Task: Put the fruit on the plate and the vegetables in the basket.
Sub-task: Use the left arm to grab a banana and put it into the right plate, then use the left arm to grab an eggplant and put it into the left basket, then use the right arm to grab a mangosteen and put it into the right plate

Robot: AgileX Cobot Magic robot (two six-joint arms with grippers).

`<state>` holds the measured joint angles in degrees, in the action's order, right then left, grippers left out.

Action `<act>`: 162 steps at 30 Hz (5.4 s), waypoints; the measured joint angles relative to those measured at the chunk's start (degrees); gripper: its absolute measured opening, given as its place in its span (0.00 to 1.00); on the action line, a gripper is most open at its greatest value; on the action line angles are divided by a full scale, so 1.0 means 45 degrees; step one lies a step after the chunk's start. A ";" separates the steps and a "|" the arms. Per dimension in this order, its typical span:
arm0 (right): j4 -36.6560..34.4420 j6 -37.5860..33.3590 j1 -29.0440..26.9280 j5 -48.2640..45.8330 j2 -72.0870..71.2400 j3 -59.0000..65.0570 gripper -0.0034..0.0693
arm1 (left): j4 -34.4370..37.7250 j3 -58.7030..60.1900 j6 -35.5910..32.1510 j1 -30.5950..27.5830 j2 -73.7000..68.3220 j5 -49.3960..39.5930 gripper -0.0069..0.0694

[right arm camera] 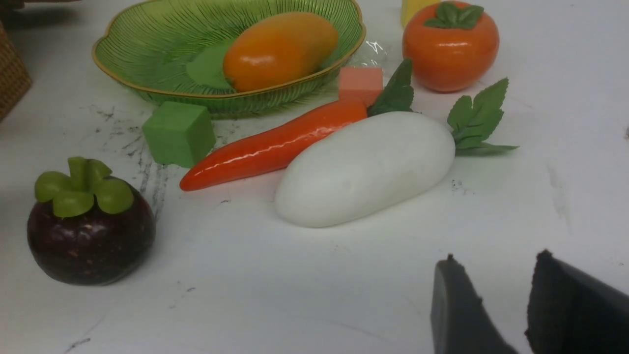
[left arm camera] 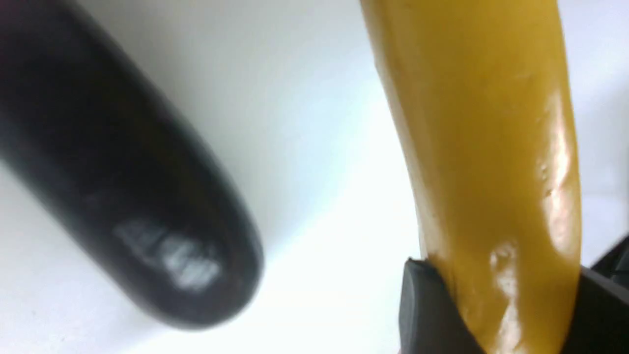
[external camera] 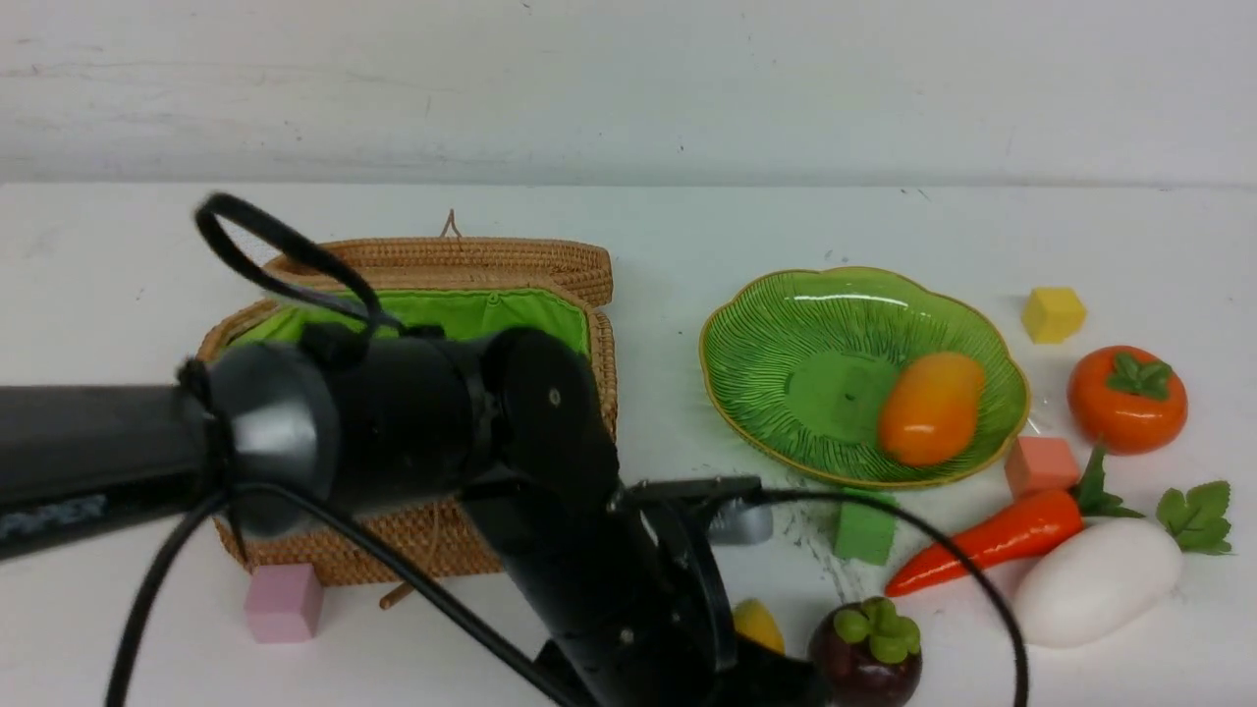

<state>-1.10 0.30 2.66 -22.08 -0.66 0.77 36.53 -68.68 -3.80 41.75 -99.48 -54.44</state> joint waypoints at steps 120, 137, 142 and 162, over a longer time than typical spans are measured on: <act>0.0000 0.0000 0.0000 0.0000 0.0000 0.0000 0.38 | -0.6925 -0.1772 0.5526 -0.0421 0.0942 -0.1206 0.54; 0.0000 0.0000 0.0000 0.0000 0.0000 0.0000 0.38 | -0.9808 -0.5377 0.8887 -0.6100 -0.0006 0.0785 0.54; 0.0000 0.0000 0.0000 0.0000 0.0000 0.0000 0.38 | -0.9808 -0.5377 0.9330 -0.6087 -0.0504 0.1026 0.60; 0.0000 0.0000 0.0000 0.0000 0.0000 0.0000 0.38 | -0.7060 -0.4163 0.5320 -0.6076 0.4965 -0.3089 0.55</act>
<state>-1.10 0.30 2.66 -22.08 -0.66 0.77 4.76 -87.42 20.14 14.41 -77.13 -68.34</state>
